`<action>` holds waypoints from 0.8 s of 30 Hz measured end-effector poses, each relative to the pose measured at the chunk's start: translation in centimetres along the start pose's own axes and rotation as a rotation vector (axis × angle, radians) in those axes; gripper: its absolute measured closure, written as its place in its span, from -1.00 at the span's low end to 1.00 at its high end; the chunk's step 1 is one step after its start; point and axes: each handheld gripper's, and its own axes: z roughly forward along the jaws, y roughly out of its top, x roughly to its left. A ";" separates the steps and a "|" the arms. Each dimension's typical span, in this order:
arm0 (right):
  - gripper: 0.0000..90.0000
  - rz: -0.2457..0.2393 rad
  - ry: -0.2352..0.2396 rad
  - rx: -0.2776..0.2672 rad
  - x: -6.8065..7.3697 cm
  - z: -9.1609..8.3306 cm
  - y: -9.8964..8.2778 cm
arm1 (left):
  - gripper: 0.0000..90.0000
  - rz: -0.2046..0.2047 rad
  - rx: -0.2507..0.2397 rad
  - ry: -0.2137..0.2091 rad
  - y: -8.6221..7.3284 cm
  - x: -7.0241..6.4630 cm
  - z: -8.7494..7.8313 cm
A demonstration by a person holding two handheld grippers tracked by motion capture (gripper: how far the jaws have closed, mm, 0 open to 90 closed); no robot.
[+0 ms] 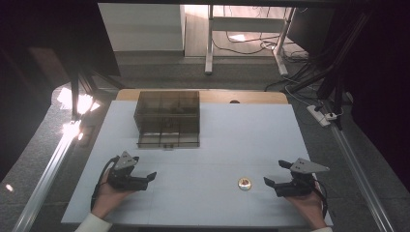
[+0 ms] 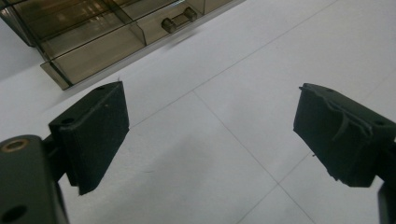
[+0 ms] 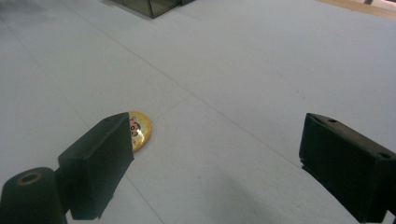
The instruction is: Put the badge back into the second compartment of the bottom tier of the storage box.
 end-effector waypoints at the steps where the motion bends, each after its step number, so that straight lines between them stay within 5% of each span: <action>1: -0.79 -0.004 0.000 -0.002 0.1 0.1 0.0 | -0.76 0.004 0.000 -0.001 0.0 -0.1 0.0; 6: -0.79 -0.037 -0.010 0.022 0.4 0.2 0.0 | -0.75 0.003 -0.003 -0.003 0.0 -0.1 0.0; 24: -0.76 -0.017 -0.019 0.039 -0.1 0.5 -0.2 | -0.75 0.009 -0.012 -0.009 0.7 -0.4 0.1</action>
